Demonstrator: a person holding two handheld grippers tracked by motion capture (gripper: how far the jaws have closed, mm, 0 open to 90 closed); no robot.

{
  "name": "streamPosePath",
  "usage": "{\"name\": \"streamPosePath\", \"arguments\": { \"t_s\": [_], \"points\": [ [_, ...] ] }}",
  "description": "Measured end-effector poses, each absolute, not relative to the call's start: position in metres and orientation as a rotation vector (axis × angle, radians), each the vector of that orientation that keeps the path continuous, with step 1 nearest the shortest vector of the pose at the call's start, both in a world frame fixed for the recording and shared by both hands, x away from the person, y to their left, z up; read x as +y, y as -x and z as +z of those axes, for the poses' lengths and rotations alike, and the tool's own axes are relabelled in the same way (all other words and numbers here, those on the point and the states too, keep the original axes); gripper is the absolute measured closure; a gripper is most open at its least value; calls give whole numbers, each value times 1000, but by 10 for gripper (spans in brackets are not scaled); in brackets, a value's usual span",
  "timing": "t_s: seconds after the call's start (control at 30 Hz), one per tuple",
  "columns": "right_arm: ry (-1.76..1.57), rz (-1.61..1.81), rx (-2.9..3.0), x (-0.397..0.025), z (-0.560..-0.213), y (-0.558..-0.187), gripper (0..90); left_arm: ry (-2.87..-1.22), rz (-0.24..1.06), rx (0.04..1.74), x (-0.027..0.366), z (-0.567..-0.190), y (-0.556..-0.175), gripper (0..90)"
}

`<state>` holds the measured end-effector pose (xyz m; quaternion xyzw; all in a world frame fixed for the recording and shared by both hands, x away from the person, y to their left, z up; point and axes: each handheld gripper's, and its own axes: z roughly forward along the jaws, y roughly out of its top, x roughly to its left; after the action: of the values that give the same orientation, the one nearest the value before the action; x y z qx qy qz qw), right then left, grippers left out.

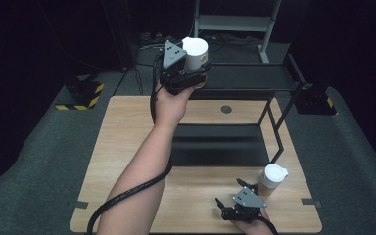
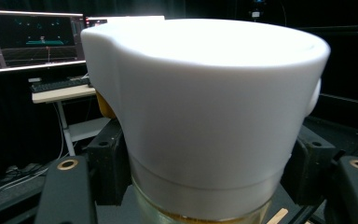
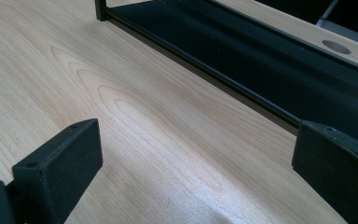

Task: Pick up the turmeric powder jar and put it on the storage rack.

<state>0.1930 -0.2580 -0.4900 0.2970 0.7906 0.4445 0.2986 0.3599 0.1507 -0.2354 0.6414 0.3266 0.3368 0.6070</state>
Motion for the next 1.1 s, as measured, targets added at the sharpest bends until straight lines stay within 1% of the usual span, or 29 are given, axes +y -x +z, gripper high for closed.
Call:
{"name": "streamPosePath", "arguments": {
  "t_s": [0.8, 1.0, 1.1],
  "points": [
    [-794, 1188, 2101, -259, -490, -194, 10, -1465, 749, 781, 146, -238, -371, 303],
    [-795, 1188, 2102, -259, -490, -194, 10, -1466, 767, 783, 143, -239, -369, 298],
    [-795, 1187, 2103, -259, -490, -194, 10, -1474, 786, 796, 138, -238, -368, 156]
  ]
}}
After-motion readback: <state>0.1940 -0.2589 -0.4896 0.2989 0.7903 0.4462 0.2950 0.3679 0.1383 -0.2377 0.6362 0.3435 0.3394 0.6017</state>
